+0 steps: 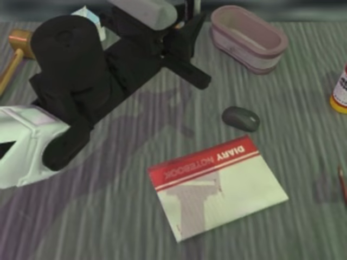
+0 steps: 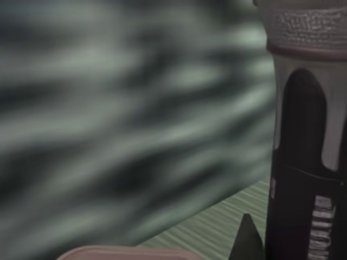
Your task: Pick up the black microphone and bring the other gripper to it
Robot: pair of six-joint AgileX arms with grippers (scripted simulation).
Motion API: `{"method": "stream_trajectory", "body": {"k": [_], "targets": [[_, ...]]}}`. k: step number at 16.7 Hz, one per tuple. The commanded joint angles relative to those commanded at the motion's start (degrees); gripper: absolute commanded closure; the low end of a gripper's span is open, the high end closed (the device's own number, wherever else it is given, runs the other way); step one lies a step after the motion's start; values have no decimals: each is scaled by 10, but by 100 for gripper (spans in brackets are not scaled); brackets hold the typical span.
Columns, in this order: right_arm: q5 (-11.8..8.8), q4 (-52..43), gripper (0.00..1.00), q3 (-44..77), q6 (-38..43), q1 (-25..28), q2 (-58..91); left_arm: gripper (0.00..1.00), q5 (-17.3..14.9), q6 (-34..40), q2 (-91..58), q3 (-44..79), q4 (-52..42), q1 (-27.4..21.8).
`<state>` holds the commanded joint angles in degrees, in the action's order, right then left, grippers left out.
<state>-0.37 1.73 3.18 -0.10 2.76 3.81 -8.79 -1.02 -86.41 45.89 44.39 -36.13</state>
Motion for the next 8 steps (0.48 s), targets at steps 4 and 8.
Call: {"method": "stream_trajectory", "body": {"k": [4,8], "targets": [[-8,48,0,90,-3,77,133,100,0,0,0,0,0,0],[-18,104,0,198,-7,172,324,100,0,0,0,0,0,0]]}}
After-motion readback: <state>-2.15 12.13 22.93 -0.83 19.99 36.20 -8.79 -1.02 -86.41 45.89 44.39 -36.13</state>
